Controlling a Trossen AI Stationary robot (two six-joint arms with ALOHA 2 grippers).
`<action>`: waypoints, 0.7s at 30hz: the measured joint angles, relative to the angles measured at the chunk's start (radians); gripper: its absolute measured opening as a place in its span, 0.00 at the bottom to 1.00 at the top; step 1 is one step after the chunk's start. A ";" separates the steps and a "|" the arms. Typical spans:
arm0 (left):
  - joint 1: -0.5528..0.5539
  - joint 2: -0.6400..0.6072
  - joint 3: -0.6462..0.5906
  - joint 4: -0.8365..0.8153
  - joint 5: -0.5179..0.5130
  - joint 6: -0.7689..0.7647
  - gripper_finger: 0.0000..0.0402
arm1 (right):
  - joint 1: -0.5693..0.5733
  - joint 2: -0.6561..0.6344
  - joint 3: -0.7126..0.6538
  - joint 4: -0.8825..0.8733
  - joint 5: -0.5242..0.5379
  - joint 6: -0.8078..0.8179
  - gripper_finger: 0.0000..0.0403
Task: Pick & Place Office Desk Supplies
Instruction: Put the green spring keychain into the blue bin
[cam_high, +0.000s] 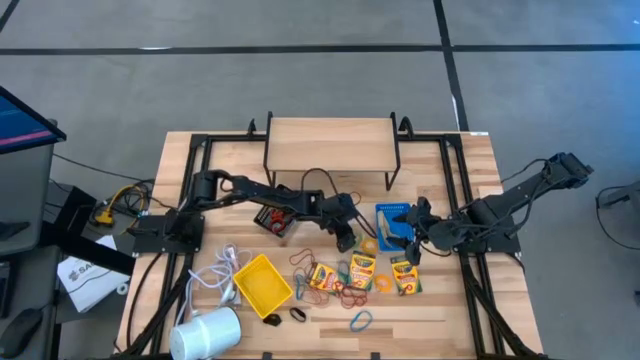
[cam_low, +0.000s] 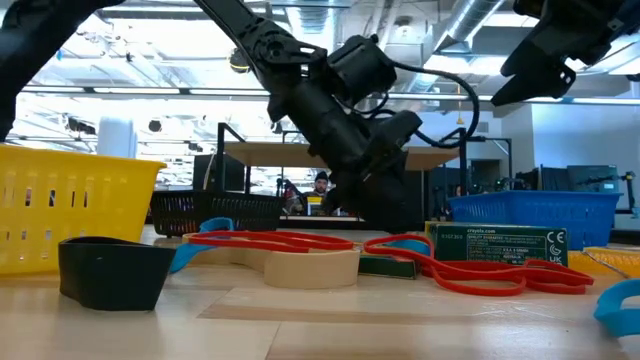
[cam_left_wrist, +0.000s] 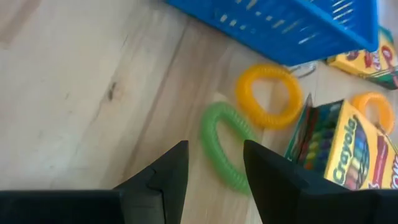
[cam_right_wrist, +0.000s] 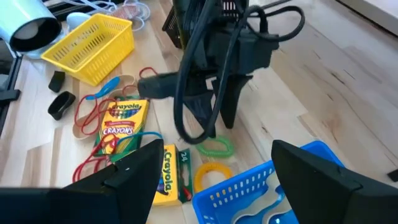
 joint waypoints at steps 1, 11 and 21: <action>0.001 0.002 0.000 0.010 0.001 -0.002 0.37 | 0.000 0.001 0.000 0.000 0.000 0.000 0.73; -0.011 0.007 0.001 0.039 0.001 -0.004 0.37 | -0.002 0.001 0.000 -0.005 0.000 -0.011 0.73; -0.026 0.081 0.006 0.099 0.008 0.000 0.37 | -0.002 0.001 0.000 -0.003 0.000 -0.010 0.73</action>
